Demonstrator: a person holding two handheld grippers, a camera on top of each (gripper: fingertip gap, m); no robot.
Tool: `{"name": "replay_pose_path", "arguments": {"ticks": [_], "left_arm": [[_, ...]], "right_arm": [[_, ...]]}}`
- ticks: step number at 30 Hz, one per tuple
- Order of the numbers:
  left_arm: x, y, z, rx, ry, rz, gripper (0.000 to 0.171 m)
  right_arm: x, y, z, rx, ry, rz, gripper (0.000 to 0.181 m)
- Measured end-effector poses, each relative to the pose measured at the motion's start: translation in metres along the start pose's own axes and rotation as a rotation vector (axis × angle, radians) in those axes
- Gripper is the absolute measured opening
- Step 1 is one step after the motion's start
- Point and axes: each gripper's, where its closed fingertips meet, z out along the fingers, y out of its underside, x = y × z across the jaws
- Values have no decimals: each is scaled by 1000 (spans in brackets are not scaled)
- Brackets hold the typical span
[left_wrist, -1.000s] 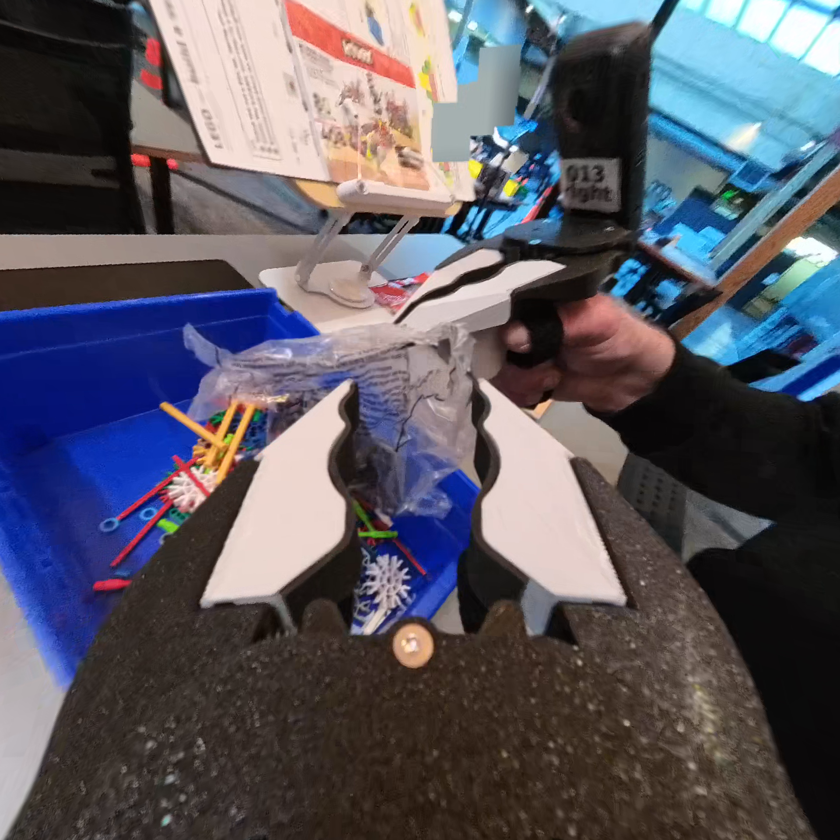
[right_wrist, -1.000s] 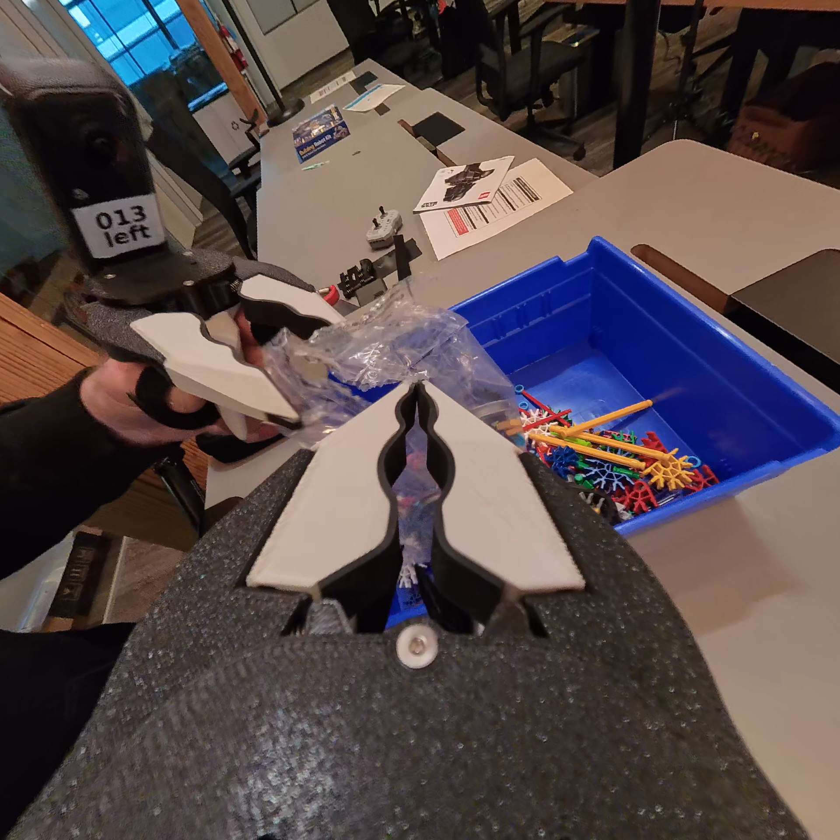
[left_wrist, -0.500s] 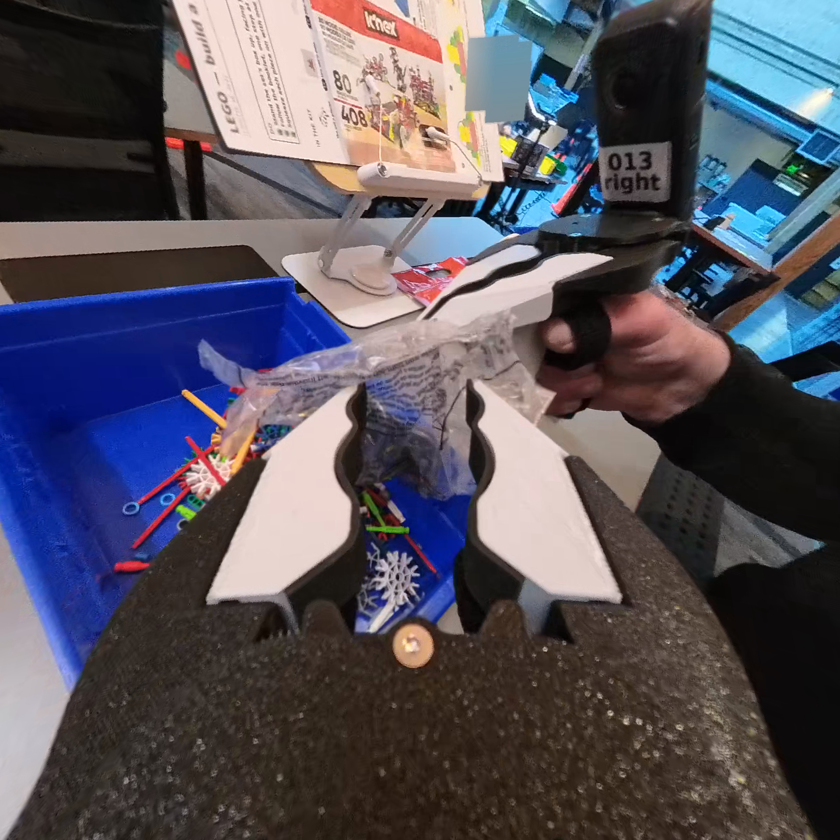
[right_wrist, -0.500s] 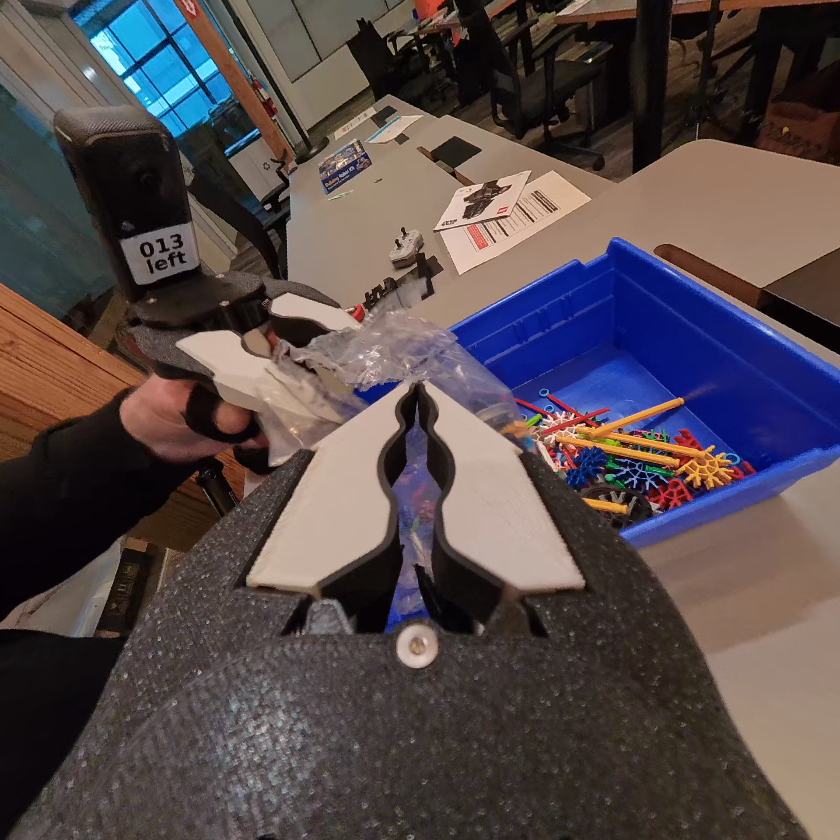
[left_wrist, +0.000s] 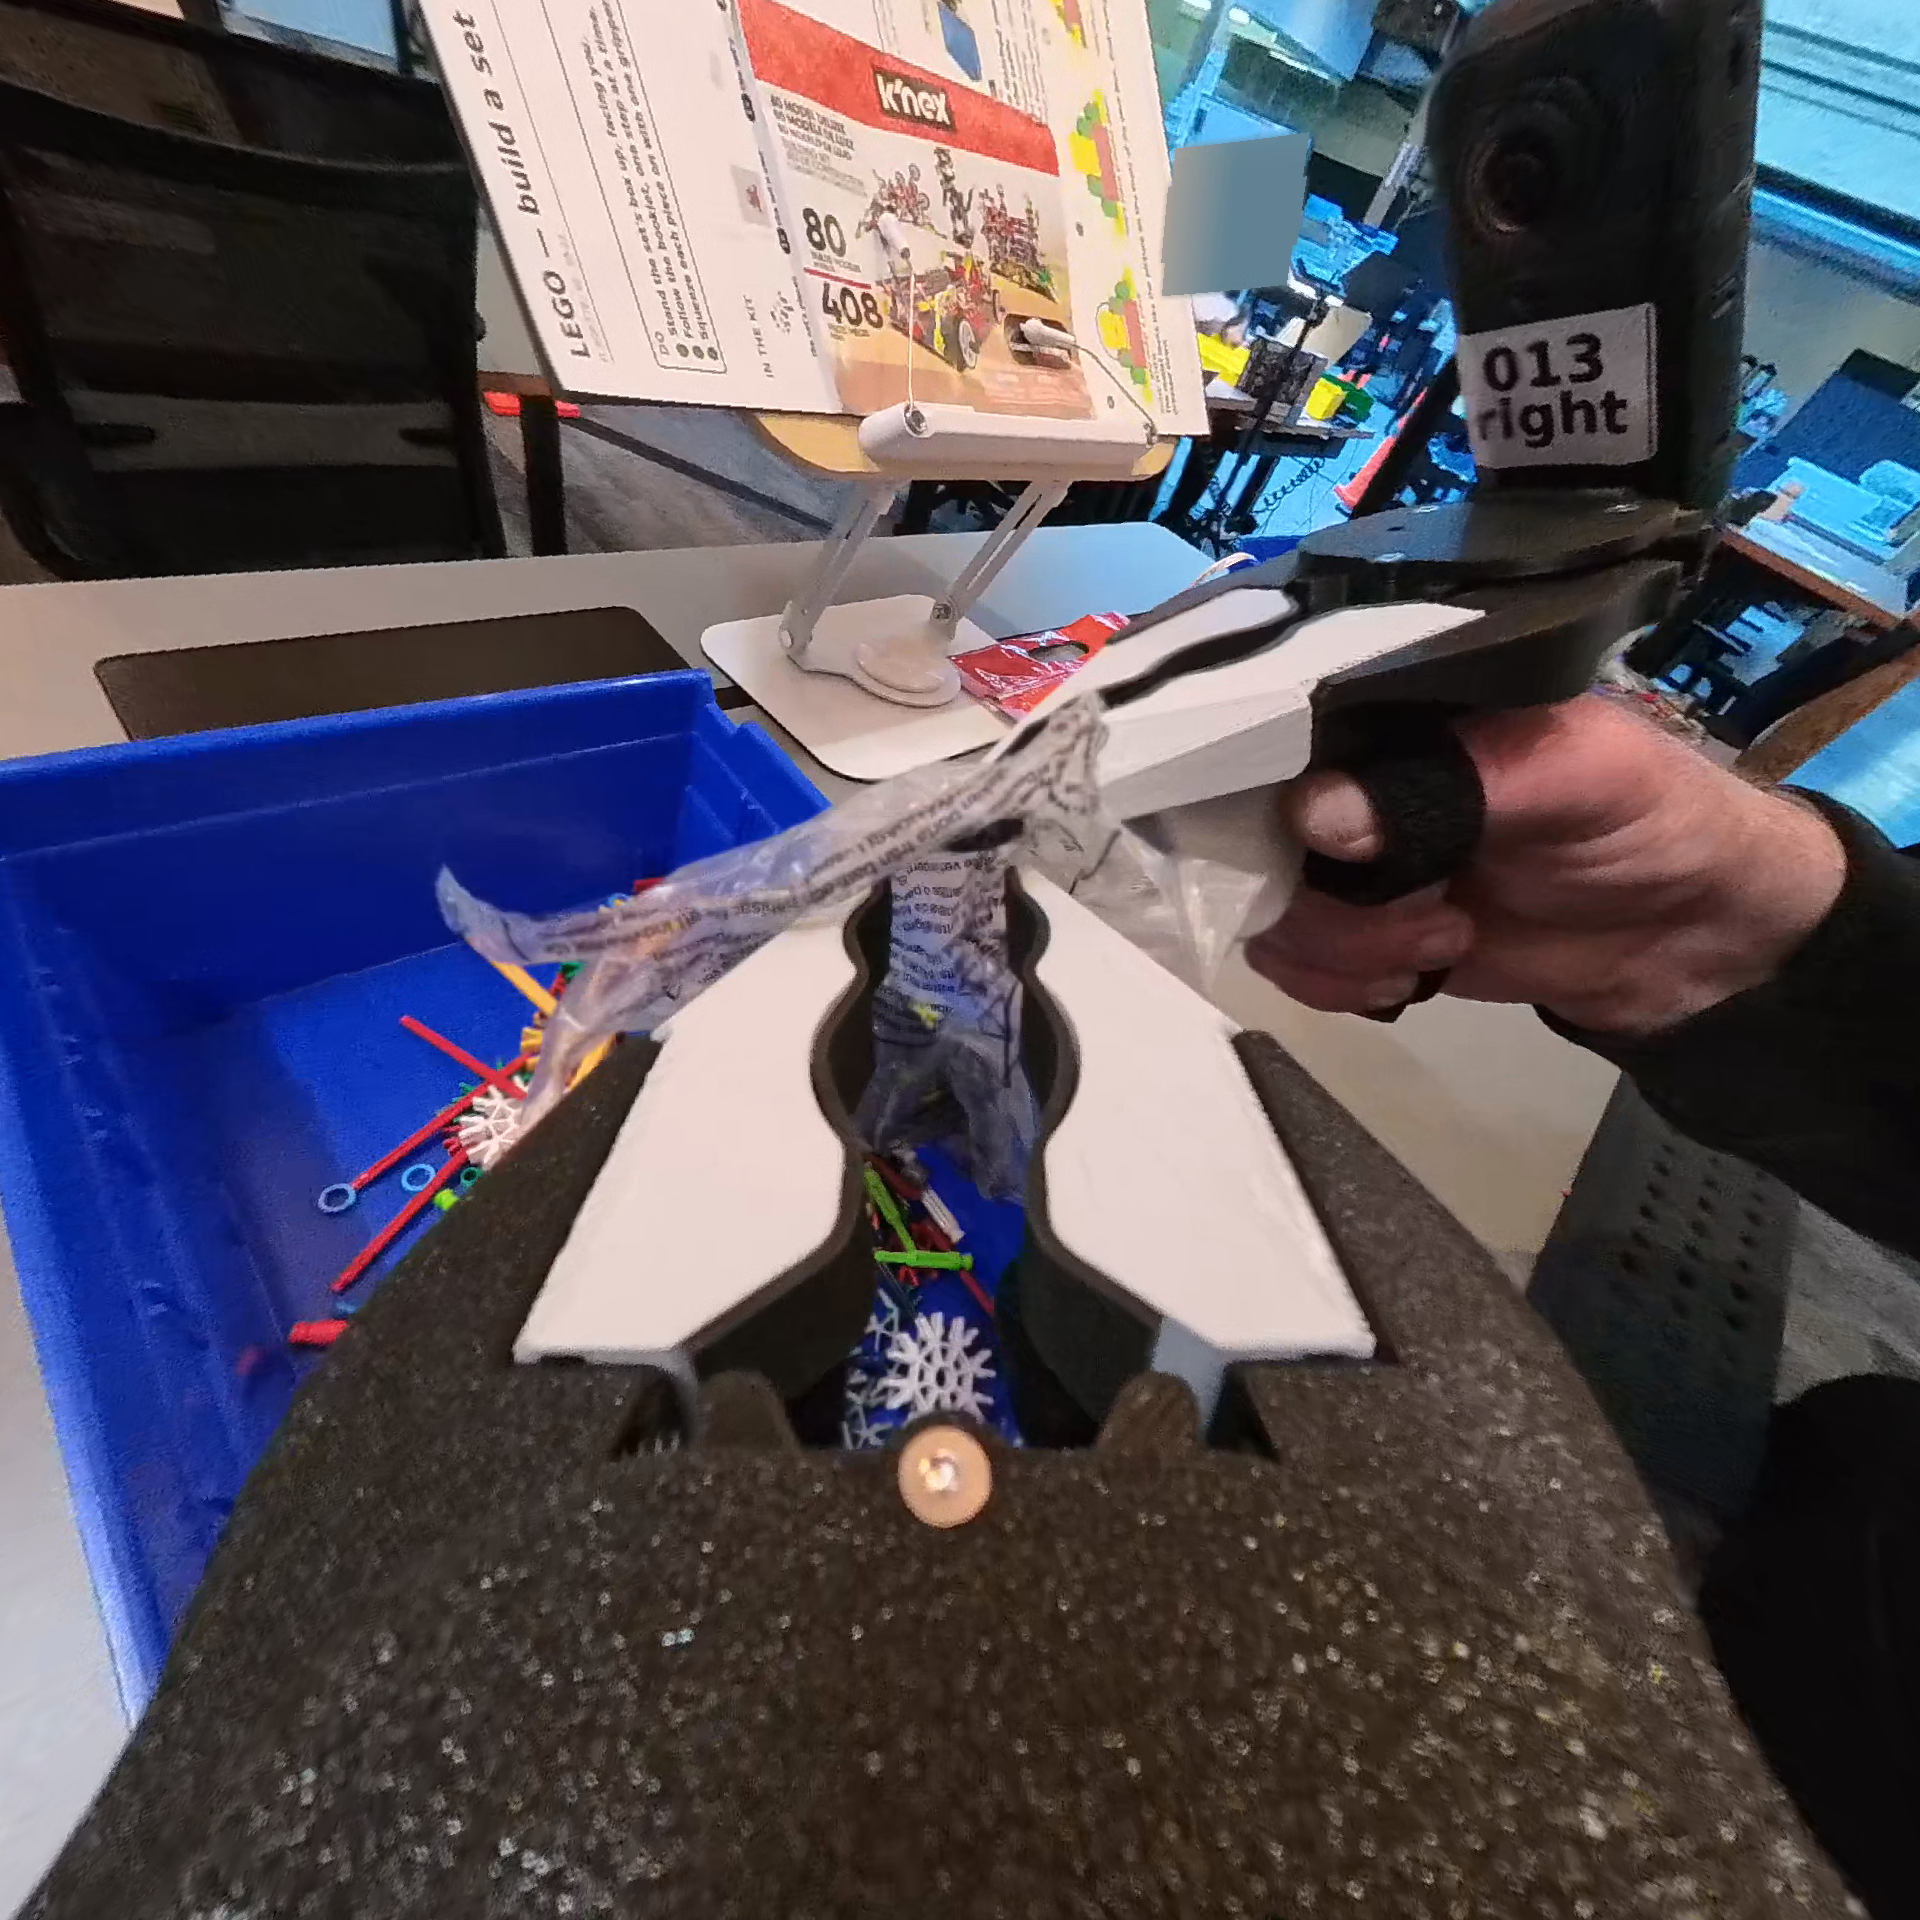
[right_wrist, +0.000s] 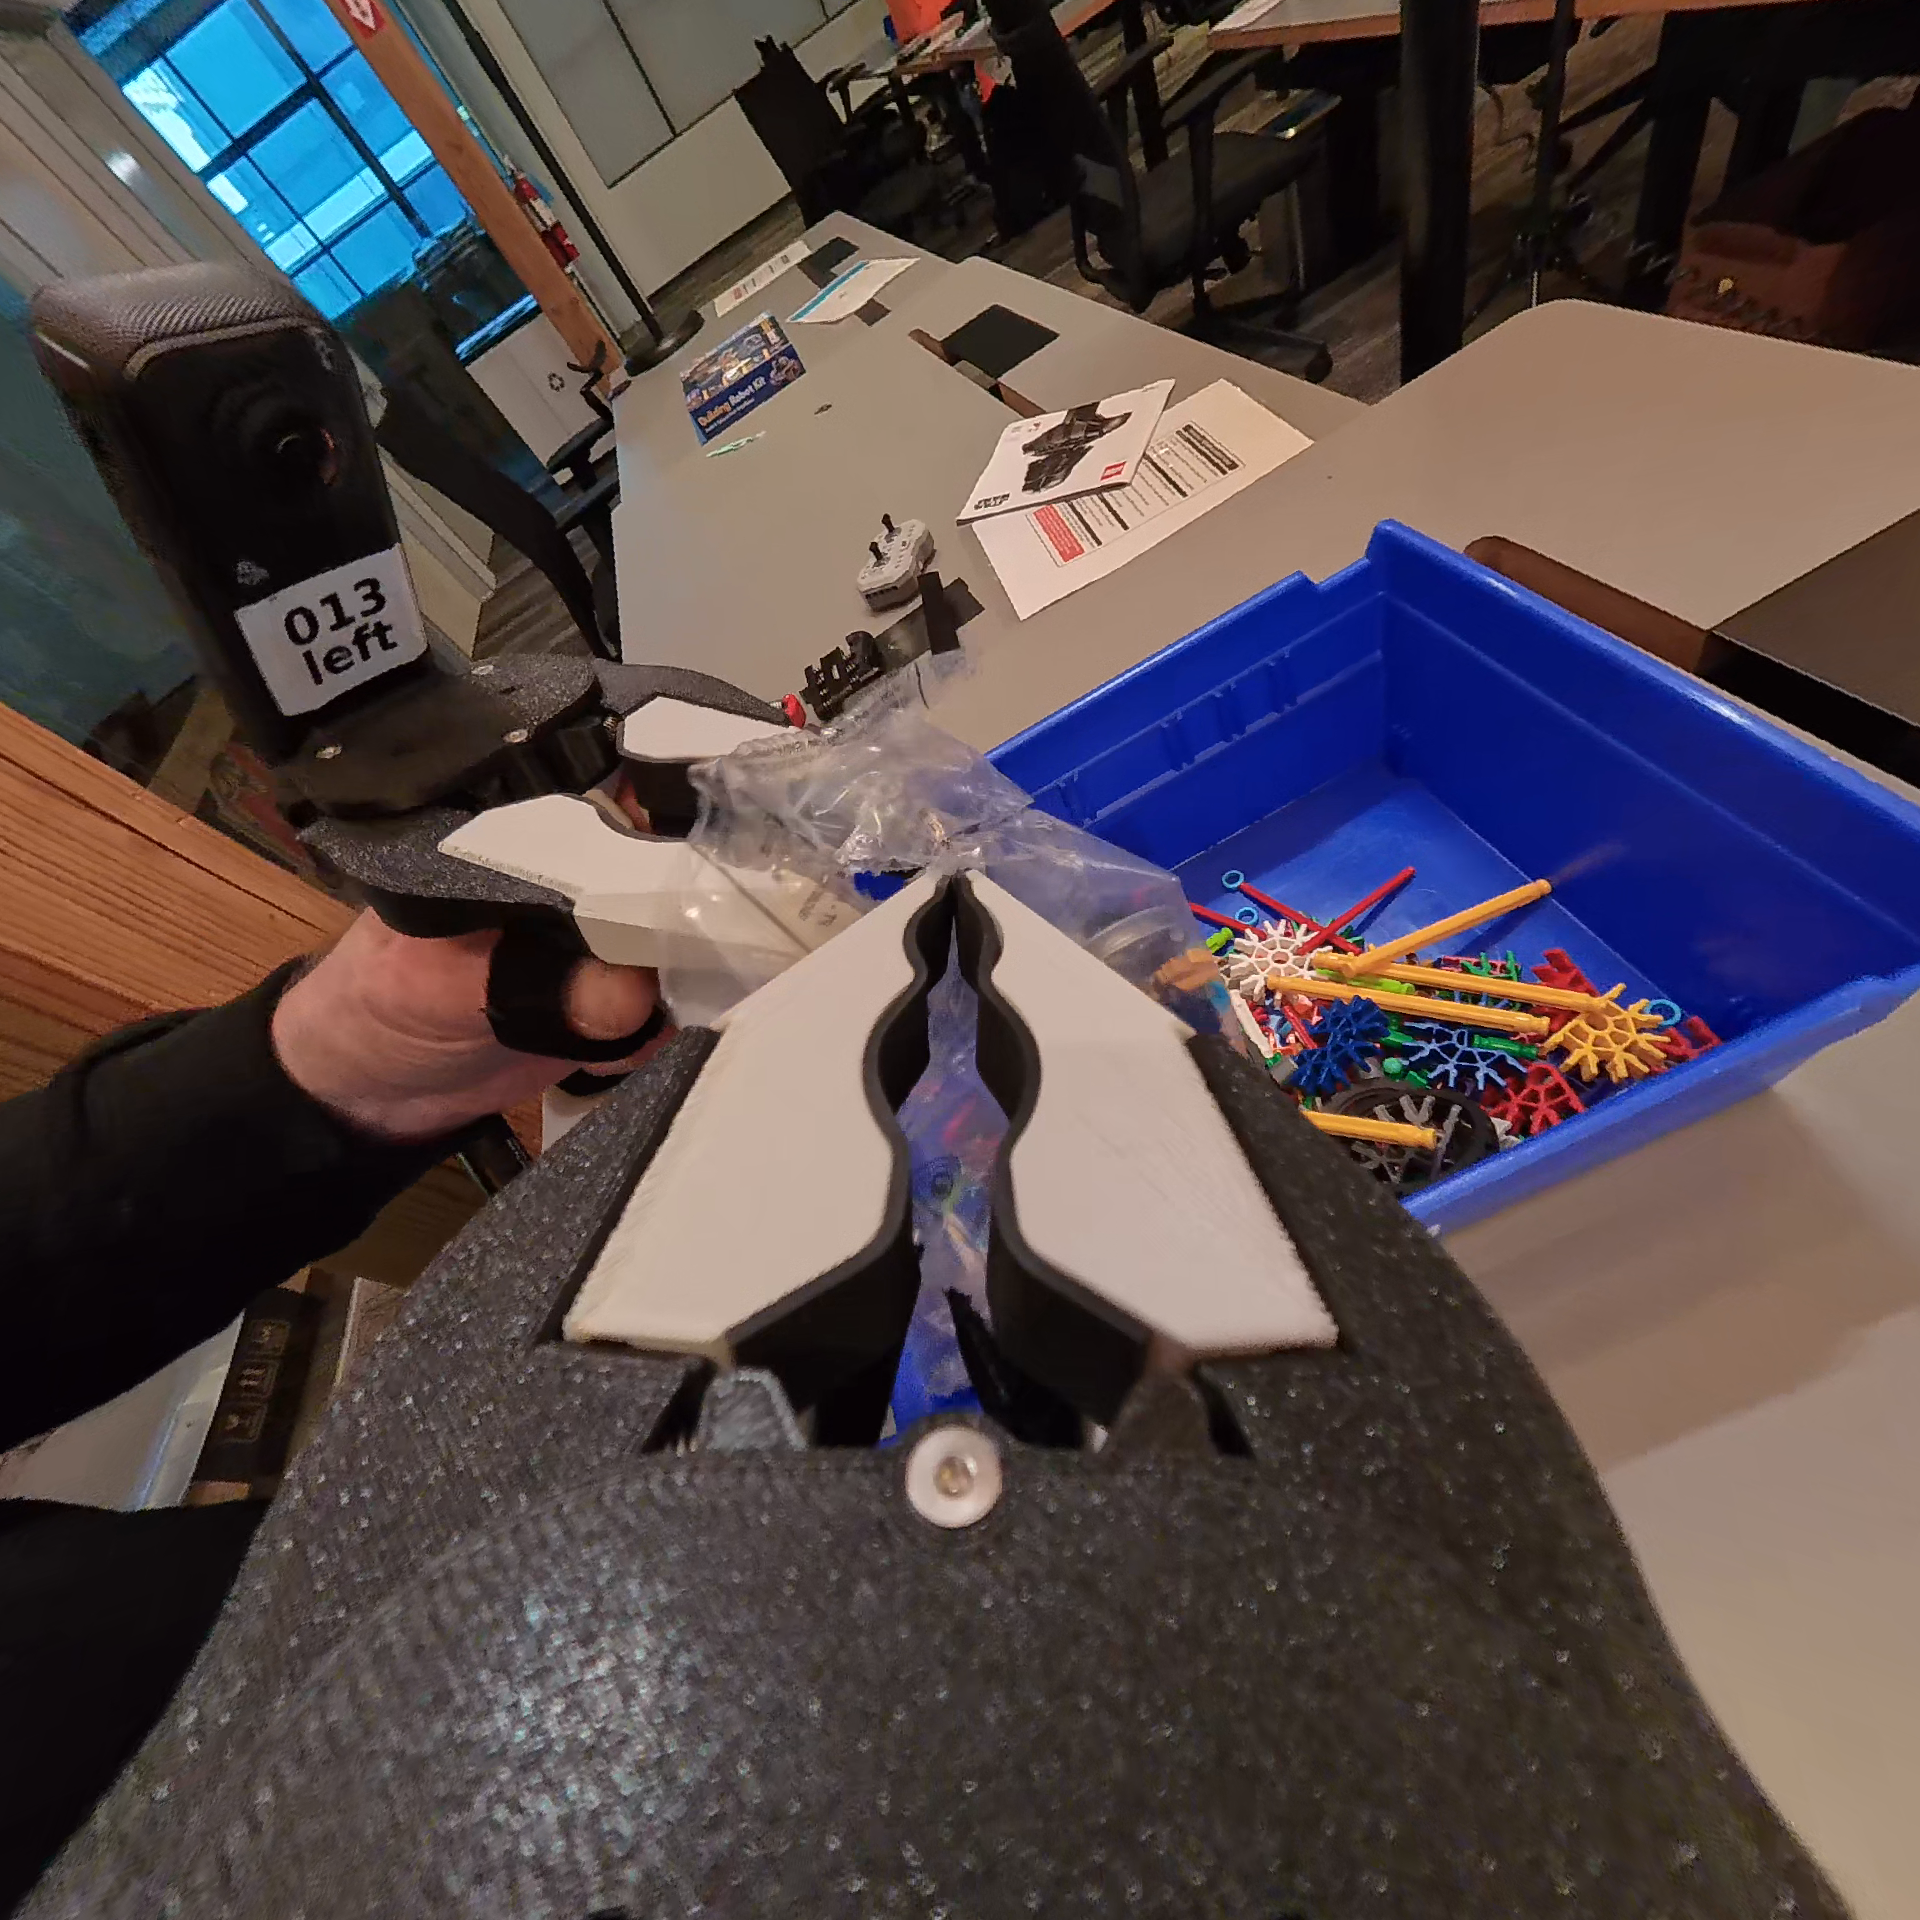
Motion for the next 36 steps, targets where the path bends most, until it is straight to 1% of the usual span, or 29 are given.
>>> {"name": "replay_pose_path", "arguments": {"ticks": [2,4,7,11,14,18,20,21,23,28,31,34,35,36], "left_arm": [[2,0,1,4,2,5,11],[3,-2,2,16,-16,41,0],[1,-4,1,22,-44,60,0],[-18,-10,0,50,-154,37,0],[-28,-11,3,47,-192,9,0],[-41,-12,12,31,-250,2,0],[-49,-13,16,46,-276,-16,0],[-53,-12,18,43,-290,-17,0],[-60,-12,21,59,-288,-71,0],[-76,-11,32,45,-336,-69,0],[-85,-9,36,48,-350,-98,0],[-95,-9,39,54,-360,-126,0],[-109,-8,35,50,-431,-143,0],[-129,-4,29,41,-484,-151,0]], "right_arm": [[0,-1,0,2,7,8,0],[0,-2,0,7,11,9,0],[-1,-3,-1,10,11,4,0],[-3,0,3,-6,36,-48,0],[-3,1,9,-12,93,-126,0],[6,1,14,-31,206,-267,0],[10,0,17,-41,262,-335,0],[11,0,18,-45,276,-351,0],[14,1,19,-53,307,-386,0],[17,4,20,-60,361,-436,0],[16,7,21,-75,388,-480,0],[13,9,20,-71,382,-482,0],[0,13,23,-73,322,-487,0],[-24,20,27,-74,243,-512,0]]}}
